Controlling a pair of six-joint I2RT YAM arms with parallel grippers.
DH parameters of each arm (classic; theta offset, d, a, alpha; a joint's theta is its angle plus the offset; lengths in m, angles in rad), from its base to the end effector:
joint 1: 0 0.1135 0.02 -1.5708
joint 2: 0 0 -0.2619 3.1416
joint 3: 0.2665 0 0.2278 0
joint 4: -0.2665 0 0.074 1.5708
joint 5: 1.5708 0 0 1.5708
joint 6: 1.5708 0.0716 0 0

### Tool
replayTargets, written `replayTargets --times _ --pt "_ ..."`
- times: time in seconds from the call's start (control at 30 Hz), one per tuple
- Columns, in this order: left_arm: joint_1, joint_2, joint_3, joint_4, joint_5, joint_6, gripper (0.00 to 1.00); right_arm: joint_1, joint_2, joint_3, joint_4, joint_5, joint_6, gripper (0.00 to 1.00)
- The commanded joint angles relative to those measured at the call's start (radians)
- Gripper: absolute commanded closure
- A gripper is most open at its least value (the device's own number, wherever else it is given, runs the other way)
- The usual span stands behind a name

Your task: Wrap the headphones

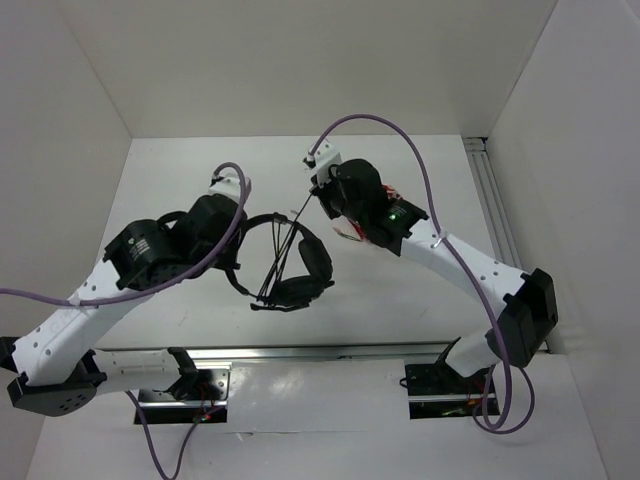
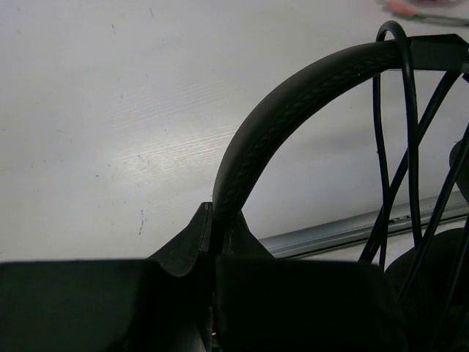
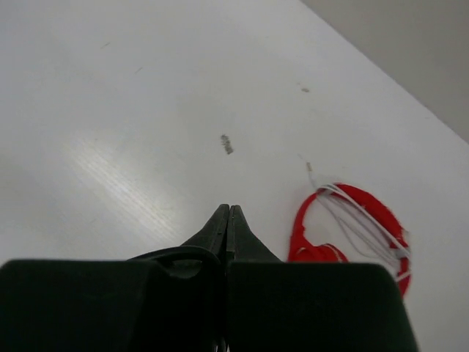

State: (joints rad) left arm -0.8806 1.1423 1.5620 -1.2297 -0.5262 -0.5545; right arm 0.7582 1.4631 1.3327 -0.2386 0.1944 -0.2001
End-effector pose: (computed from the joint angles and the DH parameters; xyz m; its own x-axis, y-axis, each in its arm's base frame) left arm 0.1431 -0.1168 0.3976 -0.6270 0.0444 -0.7777 0.1367 0.9892 -0.0538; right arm 0.2652 0.2321 0.3528 -0.1486 -0.4093 -0.9002 -0.5850 0.7703 -0.2537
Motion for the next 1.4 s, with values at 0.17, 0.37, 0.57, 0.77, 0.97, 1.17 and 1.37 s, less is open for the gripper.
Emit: replayTargets --times 0.17,0.37,0.57,0.77,0.97,1.17,1.37 --pt "-0.015 -0.004 0.317 -0.065 0.031 -0.004 1.0 -0.051 0.043 -0.251 0.425 -0.551 0.178 0.9" --pt "-0.015 0.063 0.475 -0.063 -0.018 -0.093 1.0 -0.013 0.244 -0.365 0.865 -0.679 0.407 0.9" --pt "-0.015 0.063 0.515 -0.076 -0.087 -0.214 1.0 -0.003 0.414 -0.449 1.151 -0.753 0.556 0.9" --pt "0.006 0.054 0.515 -0.076 -0.106 -0.245 1.0 0.007 0.464 -0.471 1.245 -0.777 0.604 0.92" --pt "0.057 0.033 0.474 -0.094 -0.137 -0.28 1.0 0.007 0.402 -0.559 1.297 -0.777 0.613 0.87" --pt "0.08 0.023 0.402 -0.051 -0.103 -0.271 1.0 0.007 0.335 -0.606 1.358 -0.813 0.65 0.84" --pt "0.089 0.005 0.371 -0.042 -0.092 -0.271 1.0 0.016 0.29 -0.615 1.346 -0.835 0.65 0.75"
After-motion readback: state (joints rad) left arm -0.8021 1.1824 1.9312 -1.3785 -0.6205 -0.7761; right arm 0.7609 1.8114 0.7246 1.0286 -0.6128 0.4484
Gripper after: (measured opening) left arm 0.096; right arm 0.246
